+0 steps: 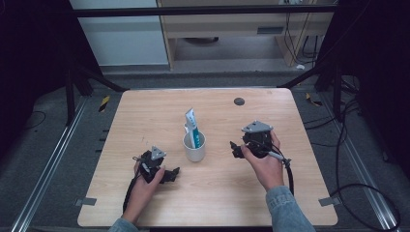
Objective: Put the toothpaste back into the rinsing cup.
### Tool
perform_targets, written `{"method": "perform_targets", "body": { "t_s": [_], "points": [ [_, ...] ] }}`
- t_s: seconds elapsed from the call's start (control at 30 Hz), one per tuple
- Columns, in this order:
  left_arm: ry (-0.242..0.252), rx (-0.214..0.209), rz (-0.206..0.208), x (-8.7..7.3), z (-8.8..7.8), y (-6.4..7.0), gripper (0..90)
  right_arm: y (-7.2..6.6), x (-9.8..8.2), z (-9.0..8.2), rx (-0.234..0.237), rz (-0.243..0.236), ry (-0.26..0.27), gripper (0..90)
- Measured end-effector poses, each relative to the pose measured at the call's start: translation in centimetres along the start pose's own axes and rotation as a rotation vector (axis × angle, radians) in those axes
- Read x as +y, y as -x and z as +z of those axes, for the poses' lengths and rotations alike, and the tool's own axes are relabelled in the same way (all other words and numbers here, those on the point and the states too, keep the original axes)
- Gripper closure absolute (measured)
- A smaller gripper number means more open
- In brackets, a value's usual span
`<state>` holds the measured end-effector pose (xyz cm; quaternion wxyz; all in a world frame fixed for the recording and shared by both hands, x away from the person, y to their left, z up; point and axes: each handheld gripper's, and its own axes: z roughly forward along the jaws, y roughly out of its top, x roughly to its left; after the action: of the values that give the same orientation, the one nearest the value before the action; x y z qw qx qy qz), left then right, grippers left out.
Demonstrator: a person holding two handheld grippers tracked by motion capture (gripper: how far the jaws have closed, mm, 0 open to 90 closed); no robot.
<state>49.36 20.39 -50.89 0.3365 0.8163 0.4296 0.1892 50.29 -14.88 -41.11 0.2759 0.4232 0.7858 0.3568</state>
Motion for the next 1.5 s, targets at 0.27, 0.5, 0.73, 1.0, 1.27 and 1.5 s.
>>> {"method": "perform_targets", "body": {
  "t_s": [0.27,0.5,0.73,1.0,1.27,1.5],
  "points": [
    [0.0,0.0,0.0,0.0,0.0,0.0,0.0,1.9,-2.4,0.1,-0.027,0.013,-0.019,13.5],
    [0.0,0.0,0.0,0.0,0.0,0.0,0.0,3.0,-4.4,0.5,-0.041,0.038,-0.046,13.0],
    [0.0,0.0,0.0,0.0,0.0,0.0,0.0,3.9,-6.4,1.2,-0.044,0.094,-0.074,12.0],
    [0.0,0.0,0.0,0.0,0.0,0.0,0.0,4.6,-8.4,1.9,-0.046,0.145,-0.105,11.7],
    [0.0,0.0,0.0,0.0,0.0,0.0,0.0,5.9,-10.1,2.2,-0.073,0.236,-0.089,12.0],
    [0.0,0.0,0.001,0.0,0.0,0.0,0.0,6.3,-10.6,2.9,-0.087,0.261,-0.094,11.7]
  ]
}}
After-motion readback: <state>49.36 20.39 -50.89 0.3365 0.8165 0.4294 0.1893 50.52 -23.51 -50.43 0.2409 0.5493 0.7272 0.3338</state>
